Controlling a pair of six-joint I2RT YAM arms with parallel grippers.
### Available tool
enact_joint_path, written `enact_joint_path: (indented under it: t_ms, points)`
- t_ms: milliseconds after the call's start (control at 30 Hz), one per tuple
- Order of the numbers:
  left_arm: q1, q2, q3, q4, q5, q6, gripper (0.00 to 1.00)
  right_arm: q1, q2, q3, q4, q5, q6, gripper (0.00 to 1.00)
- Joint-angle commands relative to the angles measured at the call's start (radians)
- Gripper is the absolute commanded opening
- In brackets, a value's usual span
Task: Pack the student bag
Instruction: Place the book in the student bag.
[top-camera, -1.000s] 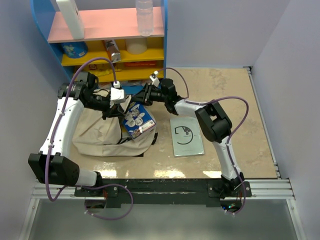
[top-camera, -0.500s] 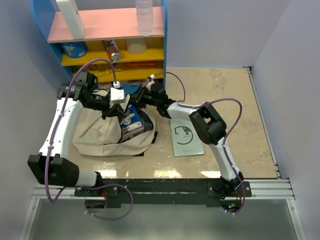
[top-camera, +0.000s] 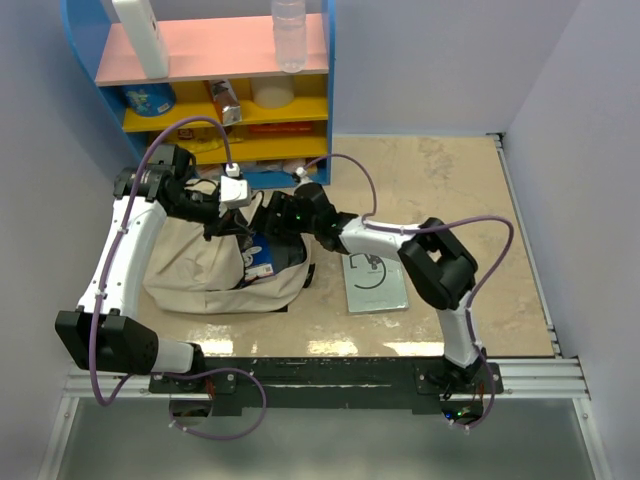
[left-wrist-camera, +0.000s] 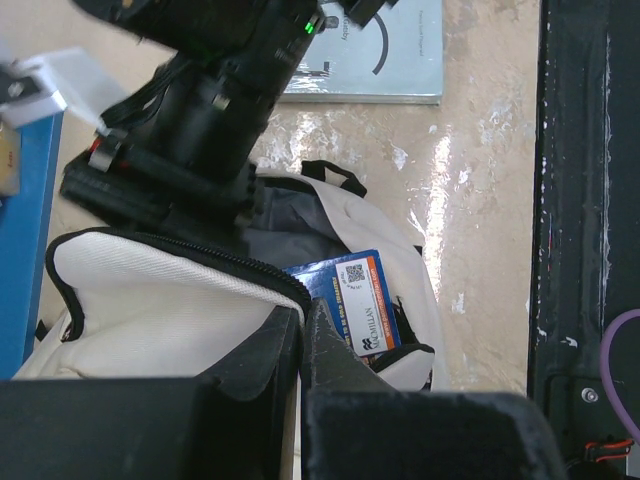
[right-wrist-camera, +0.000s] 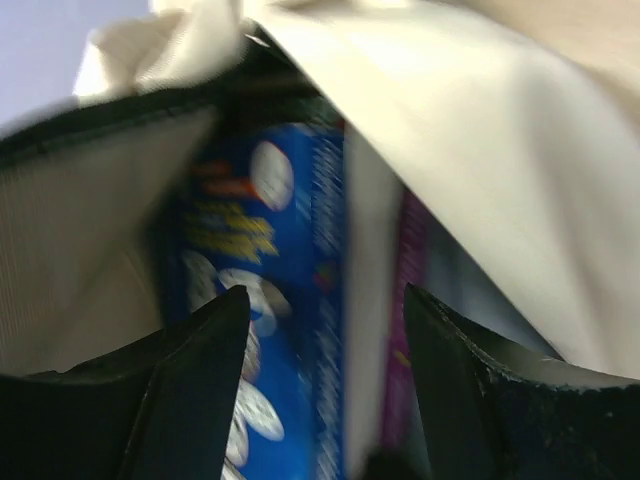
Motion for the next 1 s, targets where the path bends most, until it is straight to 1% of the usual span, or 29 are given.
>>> enact_joint_path:
  t_ms: [0,133,233,267,333,367,400,467,500,567,700,800,900,967]
  points:
    - [-0.012,-0.031,0.019,0.010,0.085,0.015,0.00,-0.037,-0.179,-0.115,-0.043,0.033,-0.089,0.67]
    - [-0.011,-0.020,0.019,0.010,0.088,0.015,0.00,-0.038,-0.236,-0.180,-0.098,0.019,-0.143,0.65]
    - [-0.011,-0.014,0.022,0.010,0.093,0.017,0.00,-0.037,-0.262,-0.220,-0.064,0.008,-0.163,0.55]
    - [-0.011,-0.014,0.022,0.010,0.093,0.017,0.00,-0.038,-0.264,-0.218,-0.069,0.007,-0.171,0.46]
    - [-0.011,-0.009,0.025,0.010,0.093,0.014,0.00,-0.034,-0.256,-0.217,-0.092,0.010,-0.192,0.34]
    - [-0.011,-0.009,0.027,0.010,0.093,0.012,0.00,-0.030,-0.255,-0.214,-0.104,0.032,-0.201,0.19]
    - [-0.011,-0.011,0.030,0.010,0.093,0.011,0.00,-0.026,-0.253,-0.211,-0.138,0.049,-0.211,0.13]
    - [-0.011,-0.014,0.027,0.010,0.092,0.012,0.00,-0.003,-0.247,-0.191,-0.185,0.086,-0.255,0.04]
    - [-0.011,-0.014,0.027,0.010,0.090,0.012,0.00,0.009,-0.244,-0.180,-0.234,0.130,-0.270,0.02]
    - [-0.011,-0.012,0.027,0.010,0.092,0.014,0.00,0.045,-0.233,-0.151,-0.279,0.163,-0.301,0.00]
    - [-0.011,-0.009,0.033,0.010,0.098,0.012,0.00,0.094,-0.227,-0.148,-0.281,0.158,-0.307,0.00]
    - [-0.011,-0.006,0.036,0.010,0.101,0.012,0.00,0.160,-0.221,-0.120,-0.287,0.158,-0.326,0.00]
    - [-0.011,-0.006,0.037,0.010,0.104,0.011,0.00,0.193,-0.198,-0.057,-0.333,0.163,-0.329,0.00]
    - [-0.011,-0.005,0.037,0.010,0.104,0.011,0.00,0.213,-0.172,-0.020,-0.334,0.152,-0.321,0.00]
